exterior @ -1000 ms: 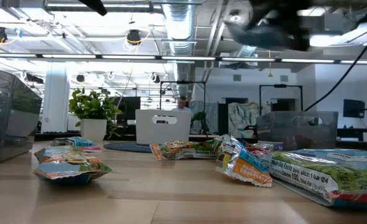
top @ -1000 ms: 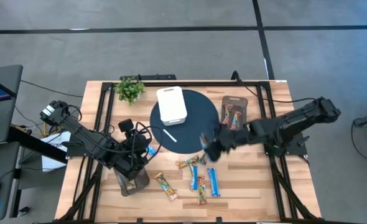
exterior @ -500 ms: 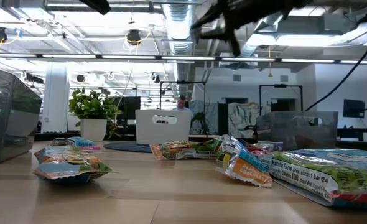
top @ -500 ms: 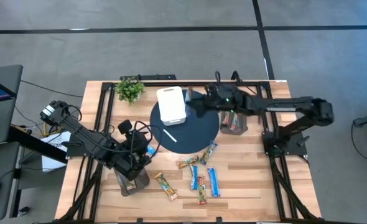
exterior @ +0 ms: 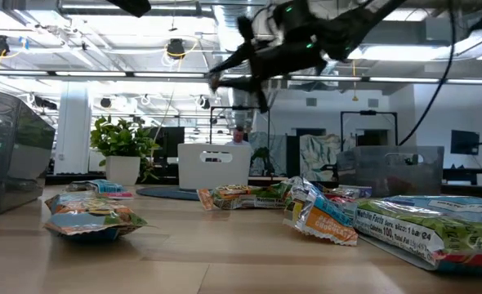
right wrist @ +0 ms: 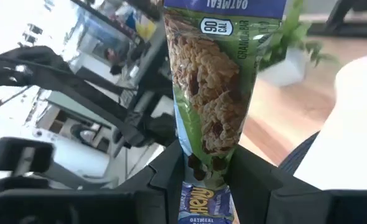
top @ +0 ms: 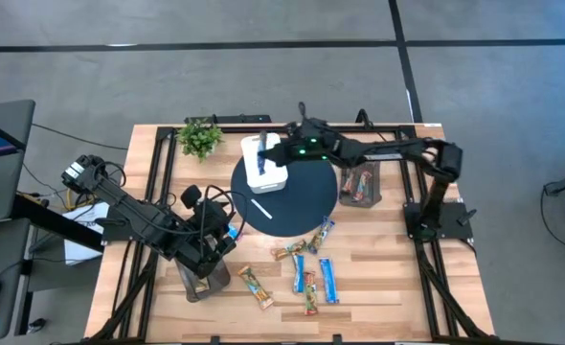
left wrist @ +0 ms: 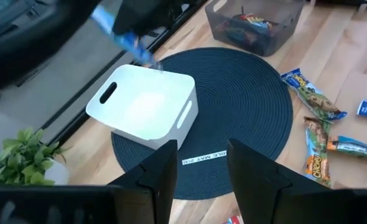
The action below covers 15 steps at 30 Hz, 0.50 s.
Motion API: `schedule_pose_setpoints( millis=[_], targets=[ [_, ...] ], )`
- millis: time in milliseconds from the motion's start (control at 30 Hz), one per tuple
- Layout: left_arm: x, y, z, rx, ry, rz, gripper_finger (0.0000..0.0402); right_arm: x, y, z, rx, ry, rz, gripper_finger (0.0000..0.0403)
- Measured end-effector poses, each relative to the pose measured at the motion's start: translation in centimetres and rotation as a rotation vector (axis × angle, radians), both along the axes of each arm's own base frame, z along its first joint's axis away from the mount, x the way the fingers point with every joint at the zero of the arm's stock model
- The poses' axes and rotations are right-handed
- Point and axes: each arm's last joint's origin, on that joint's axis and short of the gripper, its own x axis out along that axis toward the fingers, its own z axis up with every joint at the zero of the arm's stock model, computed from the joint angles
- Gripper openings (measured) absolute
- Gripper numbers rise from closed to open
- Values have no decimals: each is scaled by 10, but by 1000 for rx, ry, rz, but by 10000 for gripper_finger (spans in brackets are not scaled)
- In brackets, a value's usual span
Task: Pick and place Granola Bars by type
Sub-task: Put the bottom right blue granola bar into the white bin
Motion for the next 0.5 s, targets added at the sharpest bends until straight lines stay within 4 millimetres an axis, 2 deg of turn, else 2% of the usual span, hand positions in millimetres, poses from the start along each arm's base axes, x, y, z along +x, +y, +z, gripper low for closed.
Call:
schedule_pose_setpoints(
  millis=[100,267,500],
  targets=[
    [0,0,0,-9,-9,8,135,11,-7,-10,45,91,9,102],
    [0,0,0,-24,-20,20,135,12,-18,-19,55,280,-2,103],
    [0,0,0,-18,-24,24,135,10,-21,-8,-55,303,-10,107]
  ],
)
